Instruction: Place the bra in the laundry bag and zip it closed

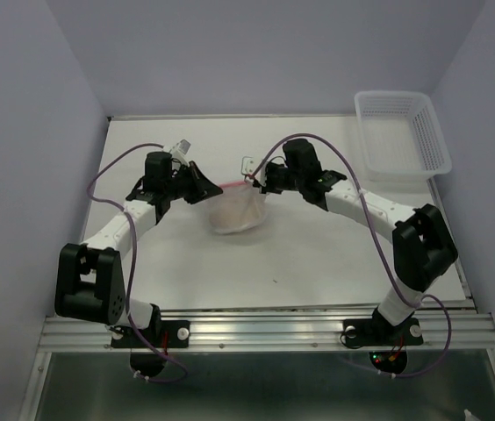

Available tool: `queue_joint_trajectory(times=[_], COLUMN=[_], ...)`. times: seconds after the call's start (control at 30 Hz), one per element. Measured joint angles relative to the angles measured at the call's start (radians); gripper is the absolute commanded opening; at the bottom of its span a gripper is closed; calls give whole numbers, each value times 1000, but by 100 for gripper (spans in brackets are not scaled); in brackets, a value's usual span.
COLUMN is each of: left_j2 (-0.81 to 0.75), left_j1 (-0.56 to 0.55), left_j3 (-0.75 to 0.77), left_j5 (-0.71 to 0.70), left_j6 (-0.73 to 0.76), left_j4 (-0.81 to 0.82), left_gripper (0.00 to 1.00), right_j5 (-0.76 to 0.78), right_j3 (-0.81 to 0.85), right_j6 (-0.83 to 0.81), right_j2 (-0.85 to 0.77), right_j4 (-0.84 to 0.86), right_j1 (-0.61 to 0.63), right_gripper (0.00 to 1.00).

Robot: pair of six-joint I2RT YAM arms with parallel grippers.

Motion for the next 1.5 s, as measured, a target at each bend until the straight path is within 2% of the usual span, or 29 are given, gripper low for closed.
queue_joint_trajectory(times=[0.13, 0.17, 0.2, 0.27, 0.3, 0.43, 0.53, 0.8, 1.0, 1.3, 1.5], left_j2=[-5, -6, -7, -13, -23, -41, -41, -41, -40, -5, 13], left_j1=[8, 9, 9, 9, 15, 2, -67, -164, -191, -214, -222], left_j3=[-40, -50, -53, -55, -55, -27, 39, 114, 114, 140, 140], left_j5=[16, 19, 19, 15, -1, -76, -90, -99, -134, -108, -102], left_j6=[-6, -8, -9, -8, -7, 6, 13, 2, -13, 46, 61], left_j4=[17, 21, 22, 24, 18, 4, 13, 67, 67, 47, 30], left_gripper=[0, 0, 0, 0, 0, 0, 0, 0, 0, 0, 0], right_j5=[-38, -47, -51, -55, -49, -48, -70, -91, -15, 36, 31], right_j3=[-23, -27, -30, -37, -38, -38, -38, -21, 5, 20, 35], right_j6=[18, 26, 32, 47, 70, 144, 214, 341, 415, 367, 333], right_j2=[-15, -15, -15, -15, -15, -30, -72, -216, -194, -109, -61], right_j4=[17, 20, 22, 24, 19, 18, 10, 27, 19, 1, -14], right_j1=[-12, -14, -14, -17, -20, -82, -111, -35, -4, 0, 0], right_gripper=[5, 12, 44, 68, 84, 98, 100, 97, 97, 97, 89])
